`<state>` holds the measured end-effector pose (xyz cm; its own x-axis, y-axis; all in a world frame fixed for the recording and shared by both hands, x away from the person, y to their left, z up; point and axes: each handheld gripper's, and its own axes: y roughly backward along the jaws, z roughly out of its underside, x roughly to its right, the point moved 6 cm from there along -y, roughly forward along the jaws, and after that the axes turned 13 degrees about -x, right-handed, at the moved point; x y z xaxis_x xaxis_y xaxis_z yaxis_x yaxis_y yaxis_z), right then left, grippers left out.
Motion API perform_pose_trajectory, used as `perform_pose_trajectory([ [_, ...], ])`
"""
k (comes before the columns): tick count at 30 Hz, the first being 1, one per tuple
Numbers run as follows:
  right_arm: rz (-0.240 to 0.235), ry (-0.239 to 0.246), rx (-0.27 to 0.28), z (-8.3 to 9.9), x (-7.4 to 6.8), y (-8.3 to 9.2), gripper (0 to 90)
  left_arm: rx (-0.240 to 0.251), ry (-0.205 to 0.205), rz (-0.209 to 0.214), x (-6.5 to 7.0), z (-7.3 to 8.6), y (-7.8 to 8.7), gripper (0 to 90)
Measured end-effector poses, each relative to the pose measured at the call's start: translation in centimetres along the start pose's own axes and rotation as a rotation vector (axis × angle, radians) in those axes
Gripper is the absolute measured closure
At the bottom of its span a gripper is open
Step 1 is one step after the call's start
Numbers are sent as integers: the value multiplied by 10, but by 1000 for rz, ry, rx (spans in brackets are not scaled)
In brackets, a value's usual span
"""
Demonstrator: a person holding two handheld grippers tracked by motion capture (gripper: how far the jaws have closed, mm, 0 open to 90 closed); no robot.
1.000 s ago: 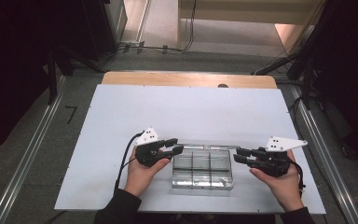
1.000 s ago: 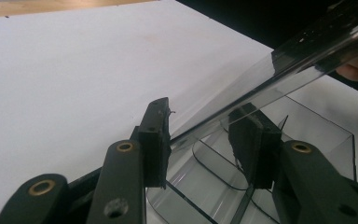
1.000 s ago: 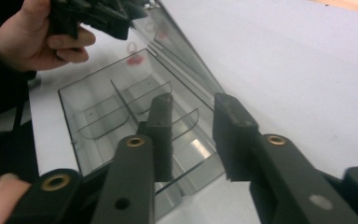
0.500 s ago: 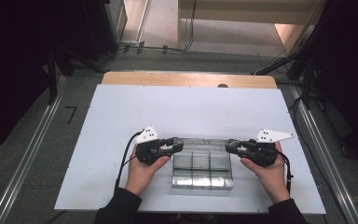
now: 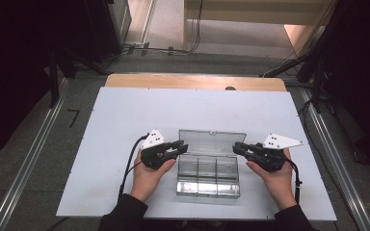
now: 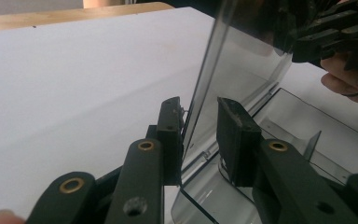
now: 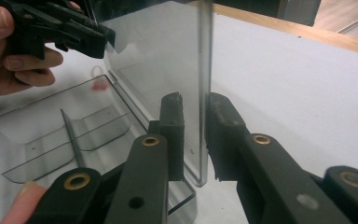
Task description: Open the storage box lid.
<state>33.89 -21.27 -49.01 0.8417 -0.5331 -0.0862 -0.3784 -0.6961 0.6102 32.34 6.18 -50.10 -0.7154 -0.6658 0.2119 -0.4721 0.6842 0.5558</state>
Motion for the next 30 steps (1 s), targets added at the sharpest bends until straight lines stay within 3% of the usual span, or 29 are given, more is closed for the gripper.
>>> perform_pose_trajectory([
  [12, -22, -46, 25, -2, 4, -7, 759, -4, 20, 2, -4, 1, 2, 757],
  [16, -36, -82, 36, -2, 6, -10, 752, -2, 45, 15, -6, 1, 1, 763],
  [19, -17, -115, 35, -3, 6, -13, 739, -4, 69, 22, -8, 1, 0, 767],
  [30, -15, -174, 29, -2, 8, -18, 721, -3, 127, 42, -13, 1, -4, 769],
])
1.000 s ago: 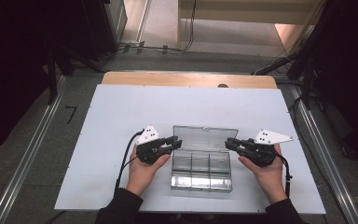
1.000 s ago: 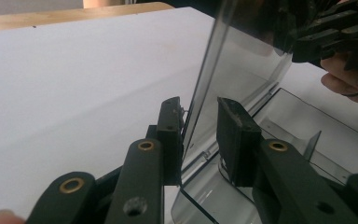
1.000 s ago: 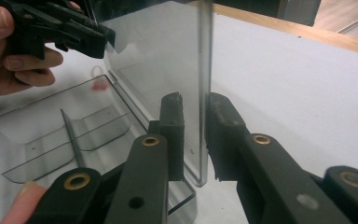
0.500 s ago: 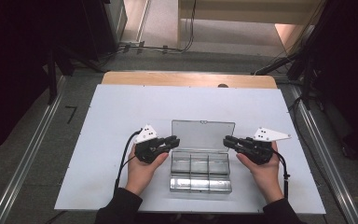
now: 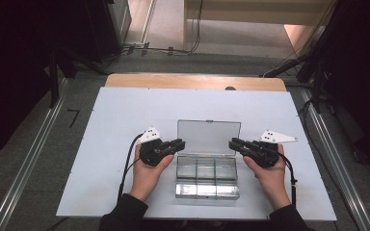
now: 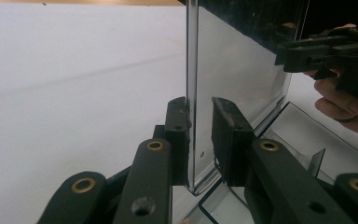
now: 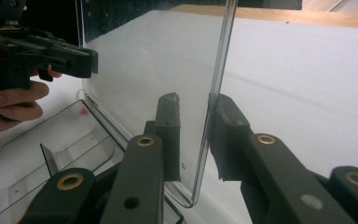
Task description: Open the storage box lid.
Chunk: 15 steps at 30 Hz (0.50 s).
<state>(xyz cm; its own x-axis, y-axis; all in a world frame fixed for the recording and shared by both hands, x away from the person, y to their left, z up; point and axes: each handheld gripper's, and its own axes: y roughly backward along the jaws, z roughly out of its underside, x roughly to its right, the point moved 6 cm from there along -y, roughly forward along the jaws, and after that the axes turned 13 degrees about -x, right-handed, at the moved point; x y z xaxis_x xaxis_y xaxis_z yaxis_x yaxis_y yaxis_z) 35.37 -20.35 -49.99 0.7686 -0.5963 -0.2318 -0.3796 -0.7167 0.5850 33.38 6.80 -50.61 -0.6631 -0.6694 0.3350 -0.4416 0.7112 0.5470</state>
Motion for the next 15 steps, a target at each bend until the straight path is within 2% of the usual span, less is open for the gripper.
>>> perform_pose_trajectory([
  [9, 1, -20, 2, 0, 2, -3, 706, -15, 23, 8, -3, 0, -2, 768],
  [15, -12, -60, 0, 1, 4, -5, 693, -32, 47, 2, -4, 0, -4, 752],
])
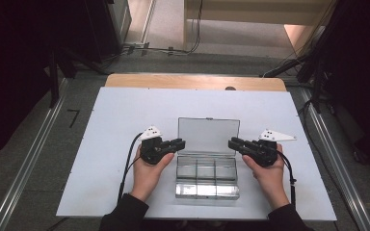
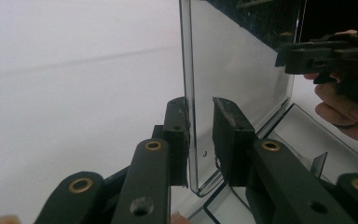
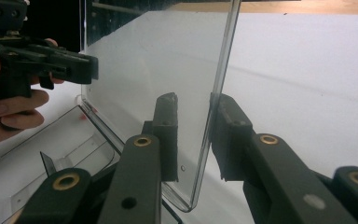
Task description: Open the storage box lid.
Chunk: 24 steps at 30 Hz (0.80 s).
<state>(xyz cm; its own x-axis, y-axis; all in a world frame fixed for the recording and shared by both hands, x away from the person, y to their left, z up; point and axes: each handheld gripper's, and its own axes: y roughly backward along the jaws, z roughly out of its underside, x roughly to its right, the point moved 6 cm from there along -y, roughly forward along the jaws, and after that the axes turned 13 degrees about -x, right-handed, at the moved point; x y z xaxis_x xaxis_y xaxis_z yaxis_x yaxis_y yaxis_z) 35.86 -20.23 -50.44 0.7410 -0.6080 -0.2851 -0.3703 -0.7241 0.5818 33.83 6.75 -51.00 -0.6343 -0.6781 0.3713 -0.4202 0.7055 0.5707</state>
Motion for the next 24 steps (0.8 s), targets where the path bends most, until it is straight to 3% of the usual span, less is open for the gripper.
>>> perform_pose_trajectory([
  [13, 28, -29, -21, 1, 3, -7, 637, -18, 33, -10, -3, 1, -4, 729],
  [24, 43, -50, -40, 3, 5, -13, 582, -41, 38, -24, -5, 3, -6, 699],
])
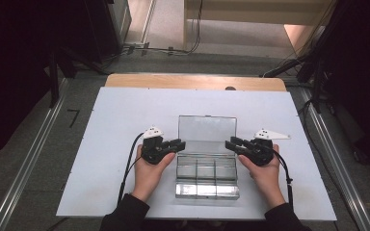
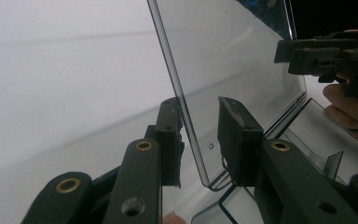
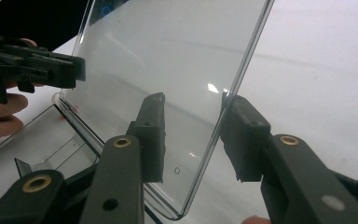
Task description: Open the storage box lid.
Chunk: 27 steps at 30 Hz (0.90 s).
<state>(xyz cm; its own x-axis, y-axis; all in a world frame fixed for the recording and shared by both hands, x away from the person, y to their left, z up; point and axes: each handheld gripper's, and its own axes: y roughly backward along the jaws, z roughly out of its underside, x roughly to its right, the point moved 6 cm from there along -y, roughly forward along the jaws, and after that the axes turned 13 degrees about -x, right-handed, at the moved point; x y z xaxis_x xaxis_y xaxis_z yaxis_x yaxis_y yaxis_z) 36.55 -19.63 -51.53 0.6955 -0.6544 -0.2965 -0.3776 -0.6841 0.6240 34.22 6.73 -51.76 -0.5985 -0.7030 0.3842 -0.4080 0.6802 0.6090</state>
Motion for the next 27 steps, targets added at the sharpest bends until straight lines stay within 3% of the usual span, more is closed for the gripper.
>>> perform_pose_trajectory([
  [27, -34, -59, -65, 8, 4, -12, 471, -52, 30, -20, -3, 4, -5, 625],
])
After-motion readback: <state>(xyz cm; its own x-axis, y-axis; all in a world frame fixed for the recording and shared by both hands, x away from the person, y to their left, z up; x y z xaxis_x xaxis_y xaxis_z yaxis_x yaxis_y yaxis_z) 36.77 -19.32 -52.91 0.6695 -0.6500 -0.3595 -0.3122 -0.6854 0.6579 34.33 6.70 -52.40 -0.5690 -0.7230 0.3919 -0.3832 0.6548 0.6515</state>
